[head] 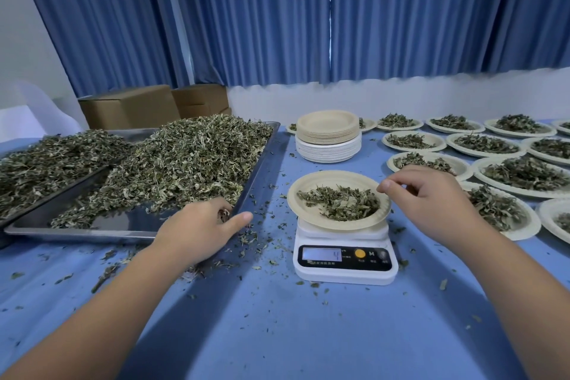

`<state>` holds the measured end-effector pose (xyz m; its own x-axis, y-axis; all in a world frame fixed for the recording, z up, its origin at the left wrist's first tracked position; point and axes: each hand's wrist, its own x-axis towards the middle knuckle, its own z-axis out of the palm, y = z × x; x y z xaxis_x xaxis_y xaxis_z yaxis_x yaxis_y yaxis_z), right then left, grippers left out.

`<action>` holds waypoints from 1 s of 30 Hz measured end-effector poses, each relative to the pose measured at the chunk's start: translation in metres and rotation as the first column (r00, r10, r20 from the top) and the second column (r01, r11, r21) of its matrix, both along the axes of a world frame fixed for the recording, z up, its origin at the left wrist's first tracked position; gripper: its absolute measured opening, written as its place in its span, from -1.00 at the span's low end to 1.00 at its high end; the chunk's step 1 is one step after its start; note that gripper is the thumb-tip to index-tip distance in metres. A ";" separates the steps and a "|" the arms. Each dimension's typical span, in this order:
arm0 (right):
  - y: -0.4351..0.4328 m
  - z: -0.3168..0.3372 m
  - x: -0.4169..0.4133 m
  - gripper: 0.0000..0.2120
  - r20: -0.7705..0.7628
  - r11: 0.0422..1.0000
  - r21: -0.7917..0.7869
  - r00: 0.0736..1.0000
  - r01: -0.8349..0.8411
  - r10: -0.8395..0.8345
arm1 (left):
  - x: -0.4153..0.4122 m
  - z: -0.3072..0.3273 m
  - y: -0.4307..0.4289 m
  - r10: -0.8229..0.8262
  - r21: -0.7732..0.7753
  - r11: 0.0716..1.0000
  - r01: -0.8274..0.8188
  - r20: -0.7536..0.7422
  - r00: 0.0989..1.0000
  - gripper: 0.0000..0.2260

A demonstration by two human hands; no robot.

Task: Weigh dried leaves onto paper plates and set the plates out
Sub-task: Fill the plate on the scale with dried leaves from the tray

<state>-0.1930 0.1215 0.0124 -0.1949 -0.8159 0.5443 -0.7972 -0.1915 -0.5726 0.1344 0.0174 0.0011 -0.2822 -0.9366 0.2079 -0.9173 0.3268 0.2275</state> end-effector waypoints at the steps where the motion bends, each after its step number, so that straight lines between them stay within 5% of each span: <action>1: 0.000 0.000 0.000 -0.84 -0.003 1.000 0.005 1.000 0.001 -0.001 | 0.002 0.001 -0.002 -0.023 0.023 0.999 0.024 -0.062 0.998 -0.51; 8: -0.001 -0.002 -0.001 -0.82 -0.010 1.000 0.011 1.000 0.002 -0.002 | 0.012 0.009 -0.015 -0.033 0.004 0.999 0.035 -0.237 0.971 -0.77; 19: -0.001 -0.002 0.000 -0.84 -0.015 0.999 0.029 1.000 0.025 -0.025 | 0.008 0.022 -0.025 0.004 -0.266 0.961 0.075 0.285 0.958 -0.64; 22: -0.001 -0.002 0.000 -0.84 -0.014 0.999 0.030 1.000 0.027 -0.027 | 0.006 0.021 -0.027 -0.008 -0.259 0.962 0.081 0.269 0.963 -0.65; 25: -0.002 -0.001 0.000 -0.84 -0.023 0.999 0.030 0.999 0.028 -0.027 | 0.006 0.019 -0.030 -0.062 -0.164 0.983 0.082 0.128 0.990 -0.89; 30: -0.002 -0.001 -0.001 -0.82 -0.018 0.999 0.020 0.999 0.030 -0.029 | 0.007 0.020 -0.033 -0.037 -0.157 0.985 0.065 0.178 0.983 -0.76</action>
